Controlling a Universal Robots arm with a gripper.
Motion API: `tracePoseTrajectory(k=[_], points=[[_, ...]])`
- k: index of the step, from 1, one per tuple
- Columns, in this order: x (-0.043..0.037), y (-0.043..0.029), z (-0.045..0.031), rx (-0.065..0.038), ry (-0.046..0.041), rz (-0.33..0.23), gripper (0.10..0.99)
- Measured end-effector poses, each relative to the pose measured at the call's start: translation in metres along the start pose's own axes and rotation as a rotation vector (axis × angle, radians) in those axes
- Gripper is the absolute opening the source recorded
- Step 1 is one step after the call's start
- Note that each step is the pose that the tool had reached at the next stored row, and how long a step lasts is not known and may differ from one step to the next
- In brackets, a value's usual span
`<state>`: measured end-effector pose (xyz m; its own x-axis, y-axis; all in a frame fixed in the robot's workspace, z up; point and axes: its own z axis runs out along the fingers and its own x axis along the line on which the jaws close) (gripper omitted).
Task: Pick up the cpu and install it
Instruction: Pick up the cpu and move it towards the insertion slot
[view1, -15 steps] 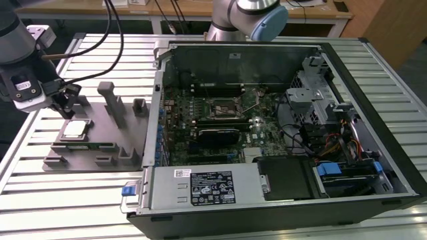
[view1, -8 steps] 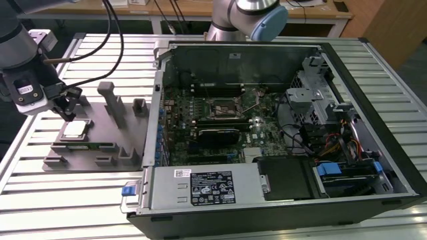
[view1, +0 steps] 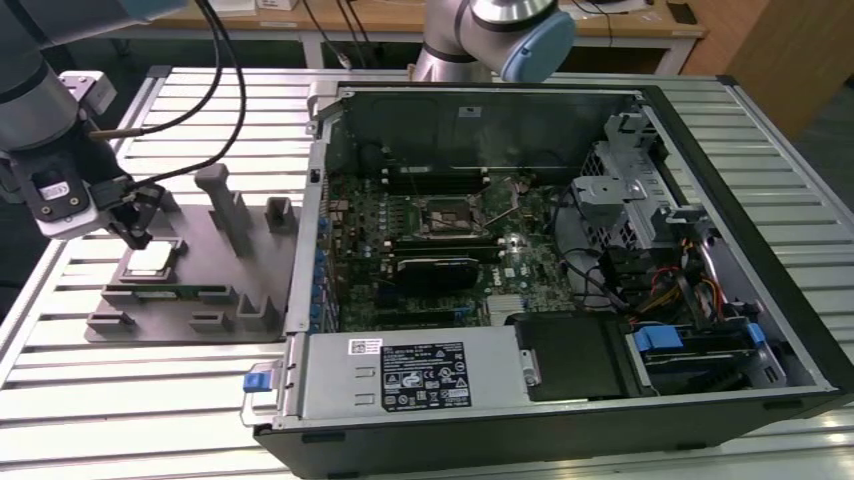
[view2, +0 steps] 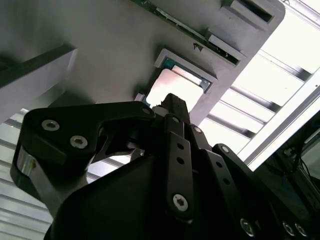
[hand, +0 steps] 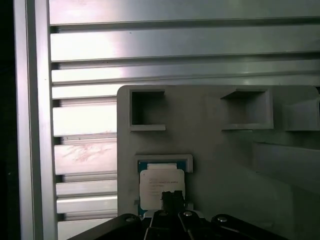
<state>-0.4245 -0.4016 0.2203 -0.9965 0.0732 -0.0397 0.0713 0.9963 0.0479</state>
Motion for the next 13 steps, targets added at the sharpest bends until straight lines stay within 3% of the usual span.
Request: tracePoseTrajectory(k=[13], points=[[0.0009, -0.0008, 0.0172, 0.002, 0.0001, 0.000, 0.106]])
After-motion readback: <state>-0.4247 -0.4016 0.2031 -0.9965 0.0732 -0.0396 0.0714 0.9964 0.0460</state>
